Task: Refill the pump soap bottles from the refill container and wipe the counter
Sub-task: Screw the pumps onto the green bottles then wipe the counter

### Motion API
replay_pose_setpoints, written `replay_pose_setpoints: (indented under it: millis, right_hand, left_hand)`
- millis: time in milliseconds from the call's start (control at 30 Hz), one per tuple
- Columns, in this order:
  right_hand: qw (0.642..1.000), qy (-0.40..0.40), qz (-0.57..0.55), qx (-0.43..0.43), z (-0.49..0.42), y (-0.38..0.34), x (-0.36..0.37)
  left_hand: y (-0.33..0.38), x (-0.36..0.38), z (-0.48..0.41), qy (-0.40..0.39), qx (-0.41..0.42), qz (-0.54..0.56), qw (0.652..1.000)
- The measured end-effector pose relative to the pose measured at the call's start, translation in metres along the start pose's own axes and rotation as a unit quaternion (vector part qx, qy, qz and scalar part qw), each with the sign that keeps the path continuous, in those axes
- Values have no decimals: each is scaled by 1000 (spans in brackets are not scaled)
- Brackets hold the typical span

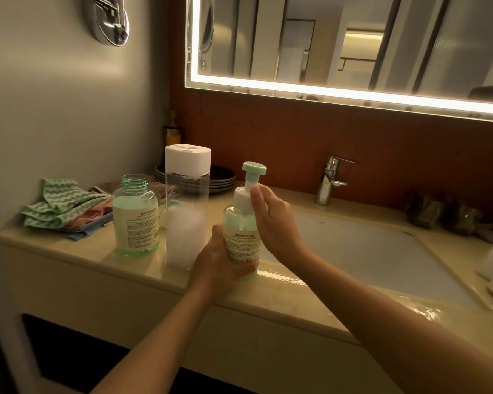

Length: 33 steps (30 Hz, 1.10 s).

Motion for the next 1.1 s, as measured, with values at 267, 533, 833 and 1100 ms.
replay_pose_setpoints:
  millis: [267,533,833,1100]
  right_hand:
    - [997,-23,-25,64,-13,-3,5]
    - [1000,-24,-14,10,-5,0,3]
    - [996,-33,-29,76,-14,-4,11]
    - [999,-4,32,-16,-5,5,-1]
  left_hand:
    - [0,0,1,0,-5,2,1000]
    - [0,0,0,-1,7,-3,1000]
    - [1,-1,1,0,-2,0,1000]
    - [0,0,0,0,-3,2,1000]
Point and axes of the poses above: each hand's wrist, its own z-axis away from the middle knuckle, its own x-axis out of the palm, y = z × x, the point moved 1 cm from there along -z, towards the middle knuckle, and after that the axes turned 2 degrees about z, right-handed, at the moved point
